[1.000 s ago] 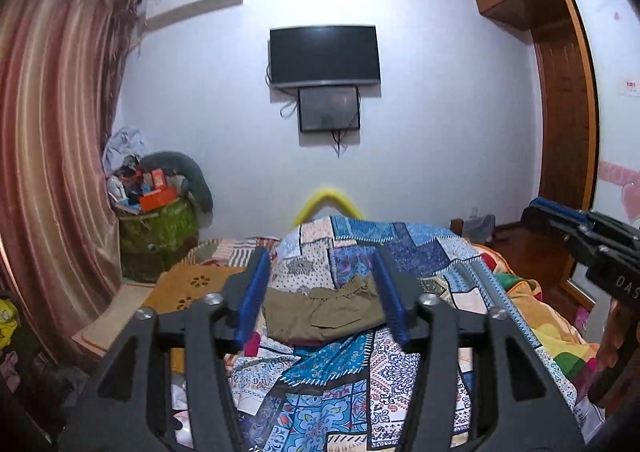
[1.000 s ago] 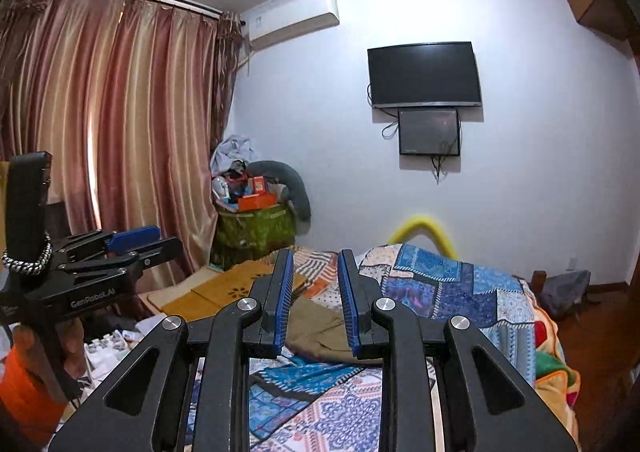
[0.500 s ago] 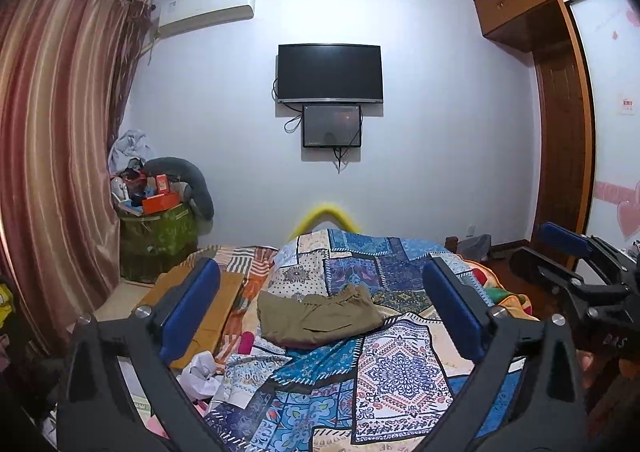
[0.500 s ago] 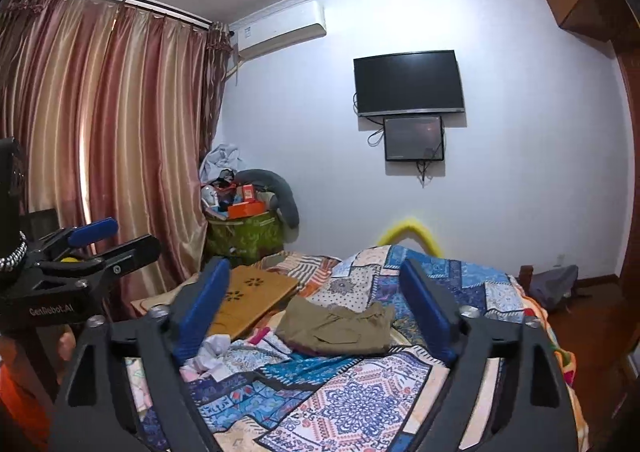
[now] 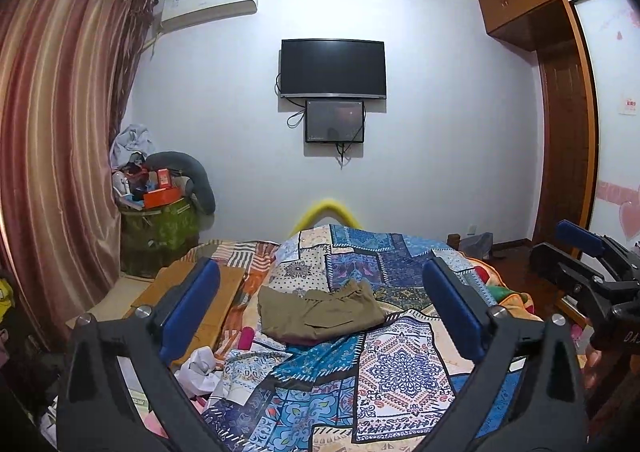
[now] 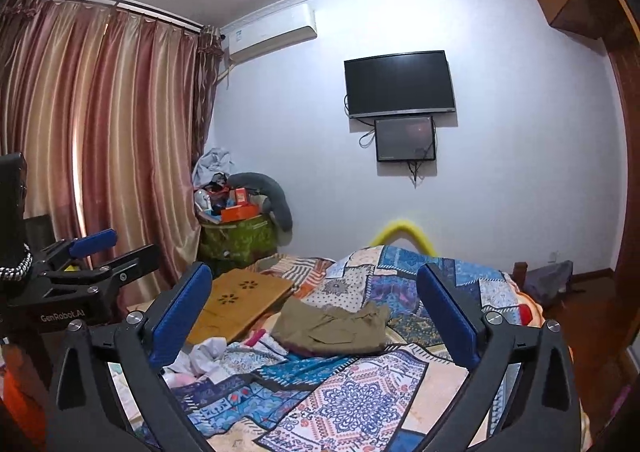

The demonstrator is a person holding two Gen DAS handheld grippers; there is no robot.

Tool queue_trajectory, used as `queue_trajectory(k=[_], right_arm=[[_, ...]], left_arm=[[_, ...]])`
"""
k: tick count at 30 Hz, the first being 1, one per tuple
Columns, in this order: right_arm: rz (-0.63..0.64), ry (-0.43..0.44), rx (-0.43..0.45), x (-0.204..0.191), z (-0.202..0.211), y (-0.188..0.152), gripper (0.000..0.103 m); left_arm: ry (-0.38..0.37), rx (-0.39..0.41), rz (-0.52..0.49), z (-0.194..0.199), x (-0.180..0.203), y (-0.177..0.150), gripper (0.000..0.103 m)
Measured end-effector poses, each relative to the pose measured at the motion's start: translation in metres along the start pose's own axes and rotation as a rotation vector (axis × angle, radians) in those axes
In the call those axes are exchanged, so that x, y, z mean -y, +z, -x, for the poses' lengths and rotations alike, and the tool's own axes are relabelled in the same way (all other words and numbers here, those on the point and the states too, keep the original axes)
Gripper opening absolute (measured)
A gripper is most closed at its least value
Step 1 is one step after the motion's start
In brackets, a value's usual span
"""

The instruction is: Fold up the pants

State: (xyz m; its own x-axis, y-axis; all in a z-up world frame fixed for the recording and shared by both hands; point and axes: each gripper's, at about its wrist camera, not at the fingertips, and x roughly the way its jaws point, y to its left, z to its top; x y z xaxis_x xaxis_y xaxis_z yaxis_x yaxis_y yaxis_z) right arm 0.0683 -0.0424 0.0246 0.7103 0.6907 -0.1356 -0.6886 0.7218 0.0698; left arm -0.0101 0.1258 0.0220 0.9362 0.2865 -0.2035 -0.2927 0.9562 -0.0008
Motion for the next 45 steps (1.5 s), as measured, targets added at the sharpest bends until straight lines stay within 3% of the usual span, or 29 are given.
queue_trajectory(k=[45], right_arm=[[-0.031, -0.023, -0.048, 0.010, -0.001, -0.002, 0.102]], left_arm=[[-0.035, -0.019, -0.040, -0.013, 0.005, -0.006, 0.103]])
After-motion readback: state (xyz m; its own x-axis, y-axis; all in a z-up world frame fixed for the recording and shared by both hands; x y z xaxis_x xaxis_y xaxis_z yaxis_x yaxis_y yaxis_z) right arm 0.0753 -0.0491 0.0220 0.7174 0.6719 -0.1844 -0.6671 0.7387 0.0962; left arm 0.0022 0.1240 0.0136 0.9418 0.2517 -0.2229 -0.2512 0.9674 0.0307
